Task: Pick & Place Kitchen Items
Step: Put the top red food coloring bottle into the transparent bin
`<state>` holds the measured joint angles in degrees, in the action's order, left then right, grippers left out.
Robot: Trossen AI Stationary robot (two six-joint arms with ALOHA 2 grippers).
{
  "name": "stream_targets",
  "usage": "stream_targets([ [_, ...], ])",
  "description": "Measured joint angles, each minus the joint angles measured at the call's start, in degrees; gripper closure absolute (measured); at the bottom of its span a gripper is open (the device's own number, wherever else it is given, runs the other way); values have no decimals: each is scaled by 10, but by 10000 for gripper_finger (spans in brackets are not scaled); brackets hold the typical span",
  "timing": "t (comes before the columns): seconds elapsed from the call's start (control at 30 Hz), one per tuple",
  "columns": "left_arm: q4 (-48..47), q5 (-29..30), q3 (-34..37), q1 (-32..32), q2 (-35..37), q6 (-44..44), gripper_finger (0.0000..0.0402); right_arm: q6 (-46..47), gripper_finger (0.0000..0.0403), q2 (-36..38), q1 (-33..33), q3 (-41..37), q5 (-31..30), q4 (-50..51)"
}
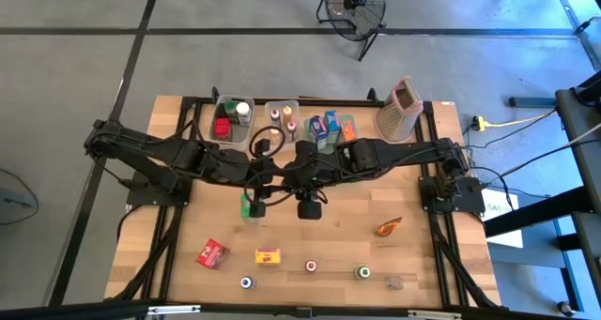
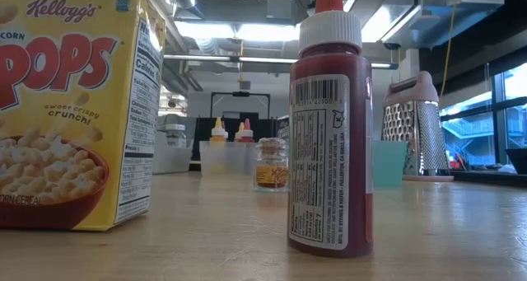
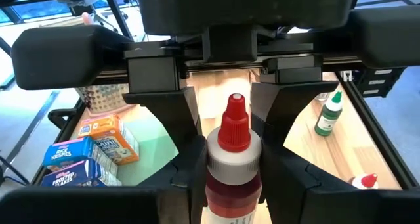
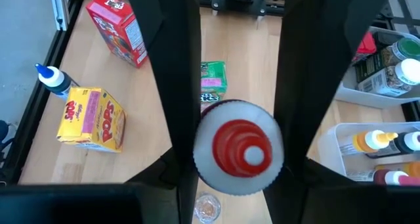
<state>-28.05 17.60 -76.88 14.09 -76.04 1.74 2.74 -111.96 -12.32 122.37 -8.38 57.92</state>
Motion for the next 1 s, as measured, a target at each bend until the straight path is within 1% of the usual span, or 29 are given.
stream_targets([
  [0.57,1,-4,0,1,0,0,293,7,266,0,0,0,9,2],
  [0.73,1,-7,0,1,2,-5,293,9,248,0,0,1,9,-1],
  [1.0,13,-7,1,1,8,-20,293,13,205,-1,0,2,13,-13],
])
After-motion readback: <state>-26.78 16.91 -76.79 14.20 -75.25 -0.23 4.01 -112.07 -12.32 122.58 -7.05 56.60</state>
